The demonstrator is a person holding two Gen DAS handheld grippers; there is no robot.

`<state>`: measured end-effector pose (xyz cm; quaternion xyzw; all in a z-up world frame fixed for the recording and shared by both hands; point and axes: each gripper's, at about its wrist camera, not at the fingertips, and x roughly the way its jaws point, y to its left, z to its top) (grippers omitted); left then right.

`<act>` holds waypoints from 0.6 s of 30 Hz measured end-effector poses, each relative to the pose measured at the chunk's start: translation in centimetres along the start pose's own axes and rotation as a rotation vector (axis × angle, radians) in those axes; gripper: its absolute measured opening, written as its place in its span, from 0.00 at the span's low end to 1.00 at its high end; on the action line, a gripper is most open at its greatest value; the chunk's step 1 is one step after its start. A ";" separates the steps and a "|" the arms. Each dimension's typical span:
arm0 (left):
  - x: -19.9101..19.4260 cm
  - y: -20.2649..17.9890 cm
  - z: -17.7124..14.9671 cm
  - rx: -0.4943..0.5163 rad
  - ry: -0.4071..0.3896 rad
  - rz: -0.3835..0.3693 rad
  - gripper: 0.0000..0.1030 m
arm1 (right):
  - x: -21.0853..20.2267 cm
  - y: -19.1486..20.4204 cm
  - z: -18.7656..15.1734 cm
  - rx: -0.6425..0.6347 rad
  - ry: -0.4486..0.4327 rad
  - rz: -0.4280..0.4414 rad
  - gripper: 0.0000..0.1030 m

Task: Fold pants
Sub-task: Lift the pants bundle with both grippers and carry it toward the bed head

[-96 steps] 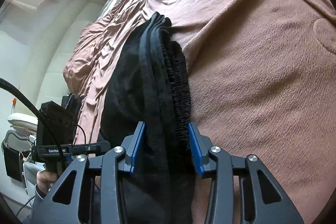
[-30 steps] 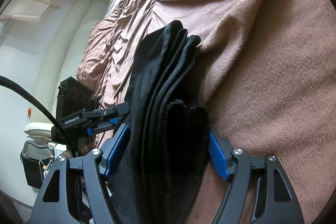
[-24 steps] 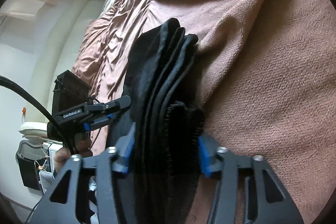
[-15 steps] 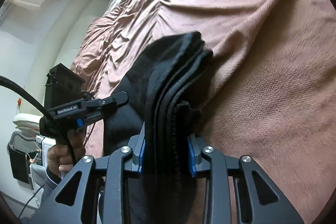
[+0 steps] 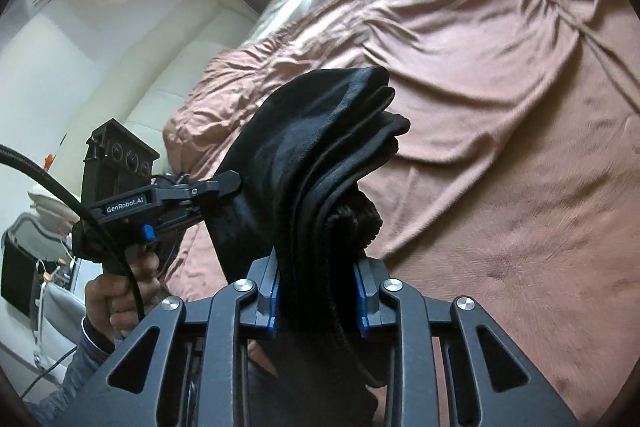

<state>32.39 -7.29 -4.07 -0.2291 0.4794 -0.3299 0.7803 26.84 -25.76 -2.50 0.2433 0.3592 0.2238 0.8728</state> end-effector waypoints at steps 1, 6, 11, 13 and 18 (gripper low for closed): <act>-0.7 -0.5 -0.2 0.009 -0.014 -0.001 0.08 | -0.5 0.4 -0.2 -0.013 -0.009 0.000 0.24; -4.7 -3.2 -0.9 0.044 -0.086 -0.009 0.08 | -3.9 3.6 -1.1 -0.090 -0.057 0.004 0.23; -8.4 -5.6 -1.5 0.078 -0.144 -0.005 0.08 | -7.0 6.5 -1.8 -0.156 -0.093 0.012 0.23; -9.9 -6.5 -1.7 0.086 -0.165 -0.001 0.08 | -8.2 7.3 -2.1 -0.182 -0.105 0.018 0.23; -13.8 -8.8 -2.8 0.111 -0.229 0.010 0.07 | -11.0 9.8 -2.7 -0.231 -0.115 0.048 0.23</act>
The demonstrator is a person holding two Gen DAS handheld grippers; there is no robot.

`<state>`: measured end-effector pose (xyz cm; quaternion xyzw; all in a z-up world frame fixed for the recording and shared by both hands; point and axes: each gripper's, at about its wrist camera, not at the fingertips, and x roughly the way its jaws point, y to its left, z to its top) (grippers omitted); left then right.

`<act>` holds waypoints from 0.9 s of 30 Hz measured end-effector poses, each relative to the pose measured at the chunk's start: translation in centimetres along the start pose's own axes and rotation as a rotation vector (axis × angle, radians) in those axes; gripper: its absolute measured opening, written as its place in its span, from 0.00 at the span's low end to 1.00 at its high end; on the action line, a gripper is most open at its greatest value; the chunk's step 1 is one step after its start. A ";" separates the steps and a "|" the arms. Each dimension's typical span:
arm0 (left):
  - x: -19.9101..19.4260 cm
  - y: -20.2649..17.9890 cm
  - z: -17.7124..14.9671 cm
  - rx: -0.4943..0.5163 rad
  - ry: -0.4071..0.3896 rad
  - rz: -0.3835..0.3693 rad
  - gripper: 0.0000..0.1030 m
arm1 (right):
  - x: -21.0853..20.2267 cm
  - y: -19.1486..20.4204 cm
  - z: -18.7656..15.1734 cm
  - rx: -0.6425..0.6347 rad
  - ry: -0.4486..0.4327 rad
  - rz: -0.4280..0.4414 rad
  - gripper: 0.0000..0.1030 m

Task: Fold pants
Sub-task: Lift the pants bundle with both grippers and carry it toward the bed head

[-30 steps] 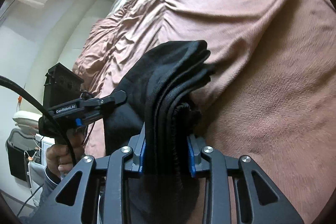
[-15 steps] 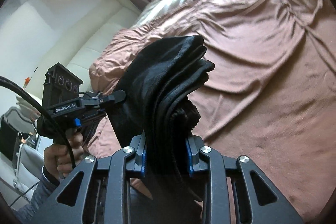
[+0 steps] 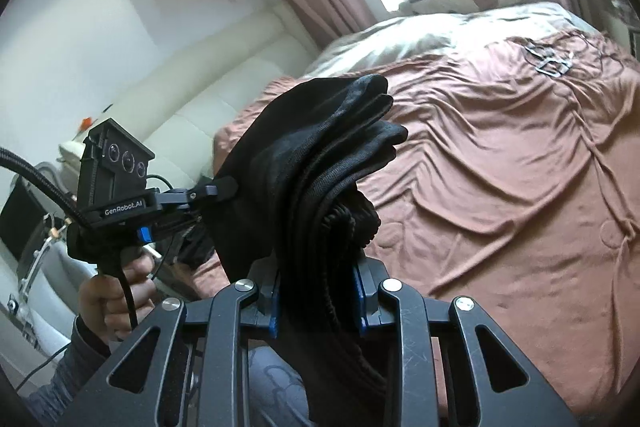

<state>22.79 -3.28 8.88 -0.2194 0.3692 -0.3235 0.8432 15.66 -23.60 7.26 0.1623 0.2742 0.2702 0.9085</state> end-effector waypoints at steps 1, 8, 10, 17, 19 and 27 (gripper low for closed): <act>-0.7 -0.3 -0.1 0.000 -0.008 0.003 0.07 | -0.4 0.3 0.1 -0.007 -0.002 0.006 0.23; -6.5 -2.9 -0.9 0.028 -0.077 0.037 0.07 | -3.2 4.0 -0.1 -0.091 -0.016 0.033 0.23; -8.0 -3.3 -1.0 0.030 -0.094 0.038 0.06 | -3.7 4.9 0.0 -0.119 -0.020 0.034 0.23; -12.4 -3.5 -1.0 0.052 -0.127 0.048 0.05 | -3.7 6.5 0.3 -0.187 -0.025 0.067 0.23; -13.7 -3.3 -1.0 0.049 -0.149 0.054 0.05 | -2.8 6.6 0.6 -0.205 -0.022 0.076 0.23; -17.8 -0.6 -0.4 0.042 -0.219 0.087 0.05 | 0.7 7.6 2.1 -0.247 -0.010 0.105 0.22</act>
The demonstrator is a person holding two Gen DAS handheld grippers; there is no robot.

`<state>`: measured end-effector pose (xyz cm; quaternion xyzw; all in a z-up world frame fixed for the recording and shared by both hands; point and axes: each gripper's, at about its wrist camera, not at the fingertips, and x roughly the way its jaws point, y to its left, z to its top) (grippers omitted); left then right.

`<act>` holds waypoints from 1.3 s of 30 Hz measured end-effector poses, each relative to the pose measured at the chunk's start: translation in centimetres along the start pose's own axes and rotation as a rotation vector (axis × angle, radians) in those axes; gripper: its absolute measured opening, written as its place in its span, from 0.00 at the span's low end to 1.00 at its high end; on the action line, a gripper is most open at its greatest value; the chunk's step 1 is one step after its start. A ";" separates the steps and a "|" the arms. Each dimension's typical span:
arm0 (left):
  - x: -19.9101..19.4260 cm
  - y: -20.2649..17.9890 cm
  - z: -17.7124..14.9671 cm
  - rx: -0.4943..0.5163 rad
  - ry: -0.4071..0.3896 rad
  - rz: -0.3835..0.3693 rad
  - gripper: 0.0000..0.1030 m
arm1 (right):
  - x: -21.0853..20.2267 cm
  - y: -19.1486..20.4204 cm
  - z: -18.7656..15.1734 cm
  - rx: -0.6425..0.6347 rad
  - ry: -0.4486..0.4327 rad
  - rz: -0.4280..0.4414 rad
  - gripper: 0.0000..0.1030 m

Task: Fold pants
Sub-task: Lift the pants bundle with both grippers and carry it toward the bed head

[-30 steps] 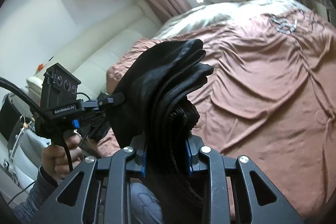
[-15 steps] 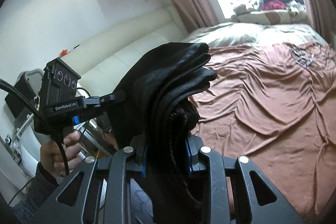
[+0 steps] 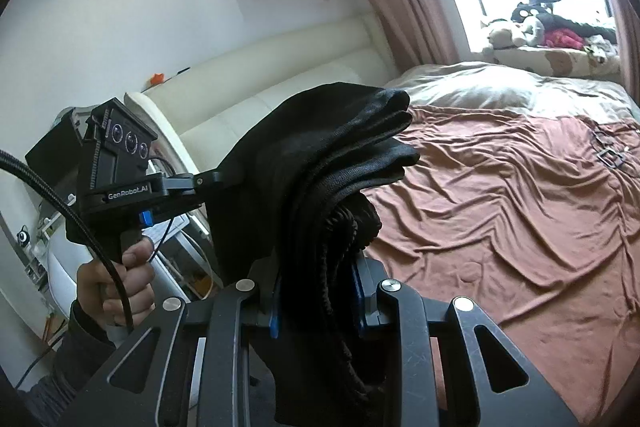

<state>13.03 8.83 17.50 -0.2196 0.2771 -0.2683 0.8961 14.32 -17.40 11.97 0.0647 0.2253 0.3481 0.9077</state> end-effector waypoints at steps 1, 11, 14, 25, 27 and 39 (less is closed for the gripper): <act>-0.4 0.5 0.2 -0.003 -0.006 0.005 0.05 | 0.4 0.2 0.1 -0.008 0.002 0.002 0.22; -6.3 6.6 2.1 -0.017 -0.091 0.050 0.05 | 6.7 3.3 1.1 -0.032 -0.001 0.042 0.22; -8.5 8.8 2.9 -0.023 -0.114 0.078 0.05 | 9.2 4.7 1.4 -0.038 0.012 0.074 0.22; -14.8 17.6 4.6 -0.052 -0.187 0.186 0.05 | 19.2 9.0 2.9 -0.105 0.095 0.147 0.22; -15.7 19.3 4.9 -0.059 -0.199 0.207 0.05 | 21.3 9.9 3.2 -0.126 0.115 0.161 0.22; -19.2 29.9 6.6 -0.148 -0.288 0.328 0.05 | 34.3 14.0 5.3 -0.264 0.200 0.272 0.22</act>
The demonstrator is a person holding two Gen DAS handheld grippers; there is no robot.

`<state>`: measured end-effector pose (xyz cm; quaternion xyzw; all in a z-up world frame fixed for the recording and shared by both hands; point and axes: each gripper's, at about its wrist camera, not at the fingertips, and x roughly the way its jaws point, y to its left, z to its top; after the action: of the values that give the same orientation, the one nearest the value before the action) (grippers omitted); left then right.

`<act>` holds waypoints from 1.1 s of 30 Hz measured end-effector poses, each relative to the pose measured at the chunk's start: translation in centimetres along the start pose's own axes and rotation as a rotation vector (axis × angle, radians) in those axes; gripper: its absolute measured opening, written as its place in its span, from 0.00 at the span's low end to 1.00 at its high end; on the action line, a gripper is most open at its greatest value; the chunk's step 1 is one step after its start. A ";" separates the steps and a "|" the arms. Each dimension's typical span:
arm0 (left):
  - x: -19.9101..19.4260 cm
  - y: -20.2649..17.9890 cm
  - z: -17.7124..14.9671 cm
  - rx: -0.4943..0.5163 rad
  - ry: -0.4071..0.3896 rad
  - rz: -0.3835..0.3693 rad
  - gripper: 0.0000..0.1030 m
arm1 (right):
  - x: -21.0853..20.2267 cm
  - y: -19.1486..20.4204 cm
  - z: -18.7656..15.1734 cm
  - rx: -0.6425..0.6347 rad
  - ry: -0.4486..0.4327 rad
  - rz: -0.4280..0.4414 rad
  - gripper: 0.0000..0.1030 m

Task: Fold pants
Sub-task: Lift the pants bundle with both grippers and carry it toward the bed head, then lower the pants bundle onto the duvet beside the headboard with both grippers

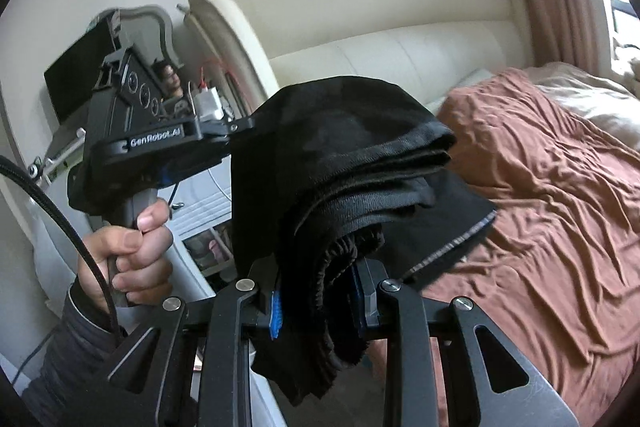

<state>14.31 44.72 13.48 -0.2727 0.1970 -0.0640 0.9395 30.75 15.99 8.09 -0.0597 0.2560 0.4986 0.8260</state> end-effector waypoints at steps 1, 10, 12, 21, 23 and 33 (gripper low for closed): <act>0.1 0.9 0.3 -0.008 -0.004 0.007 0.05 | 0.9 -0.3 0.3 -0.006 0.007 0.009 0.22; 3.3 6.0 2.1 -0.050 -0.002 0.088 0.05 | 8.6 -3.4 2.4 0.008 0.051 0.057 0.22; 4.4 6.7 2.4 -0.054 0.002 0.104 0.05 | 9.8 -4.4 2.7 0.015 0.056 0.066 0.22; 11.7 9.3 3.4 -0.058 0.084 0.175 0.05 | 15.0 -9.9 3.0 0.090 0.095 0.087 0.22; 13.2 9.5 3.6 -0.054 0.103 0.185 0.05 | 16.5 -11.0 3.4 0.114 0.104 0.098 0.22; 21.3 11.2 3.2 -0.040 0.223 0.266 0.05 | 21.0 -17.5 2.8 0.296 0.146 0.164 0.23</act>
<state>35.22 50.88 2.85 -0.2540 0.3357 0.0348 0.9064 54.52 24.92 -2.37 0.0475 0.3899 0.5155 0.7616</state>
